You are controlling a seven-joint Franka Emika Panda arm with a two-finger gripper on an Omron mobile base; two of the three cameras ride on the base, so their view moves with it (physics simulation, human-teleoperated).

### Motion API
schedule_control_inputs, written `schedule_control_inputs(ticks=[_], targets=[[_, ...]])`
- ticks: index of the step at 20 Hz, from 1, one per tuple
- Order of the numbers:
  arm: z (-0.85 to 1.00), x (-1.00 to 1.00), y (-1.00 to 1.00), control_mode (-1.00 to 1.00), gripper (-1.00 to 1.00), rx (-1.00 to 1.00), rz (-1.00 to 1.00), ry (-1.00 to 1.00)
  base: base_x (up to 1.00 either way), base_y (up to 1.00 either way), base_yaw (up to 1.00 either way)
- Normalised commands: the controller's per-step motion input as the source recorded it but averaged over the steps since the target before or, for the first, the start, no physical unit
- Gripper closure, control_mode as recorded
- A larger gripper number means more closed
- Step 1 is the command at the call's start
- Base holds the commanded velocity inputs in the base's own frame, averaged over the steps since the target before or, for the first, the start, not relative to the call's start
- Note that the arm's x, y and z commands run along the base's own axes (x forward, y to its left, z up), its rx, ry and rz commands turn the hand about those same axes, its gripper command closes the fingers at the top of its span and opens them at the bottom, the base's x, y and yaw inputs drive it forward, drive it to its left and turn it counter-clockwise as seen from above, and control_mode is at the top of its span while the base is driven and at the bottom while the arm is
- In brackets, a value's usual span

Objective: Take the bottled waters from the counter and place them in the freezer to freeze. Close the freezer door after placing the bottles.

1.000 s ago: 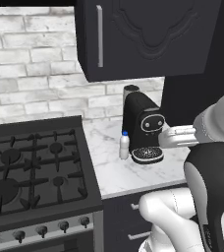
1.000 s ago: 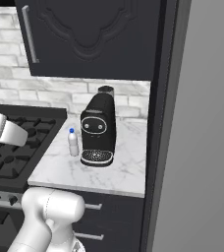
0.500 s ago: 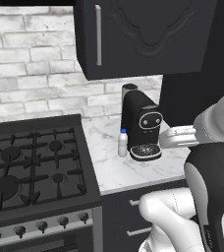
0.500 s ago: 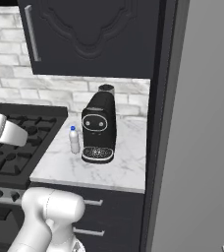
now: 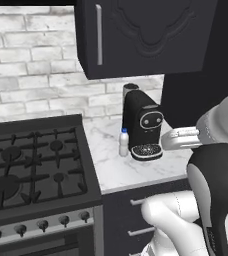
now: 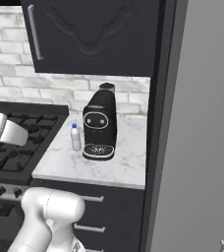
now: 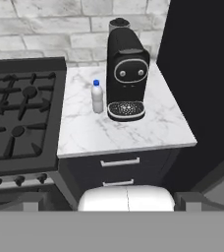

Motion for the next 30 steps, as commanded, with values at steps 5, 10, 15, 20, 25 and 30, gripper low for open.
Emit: schedule_control_inputs(ticks=[5,10,15,20,25,30], targets=[[0.0,0.0,0.0,1.0,-1.0,0.0,0.0,0.0,-0.39,0.0,0.0],[0.0,0.0,0.0,1.0,-1.0,0.0,0.0,0.0,-0.09,0.0,0.1],[0.0,0.0,0.0,1.0,-1.0,0.0,0.0,0.0,0.01,0.41,0.12],[0.0,0.0,0.0,1.0,-1.0,0.0,0.0,0.0,0.0,0.53,0.04],[0.0,0.0,0.0,1.0,-1.0,0.0,0.0,0.0,0.17,0.54,0.0],[0.0,0.0,0.0,1.0,-1.0,0.0,0.0,0.0,0.39,0.08,-0.06]])
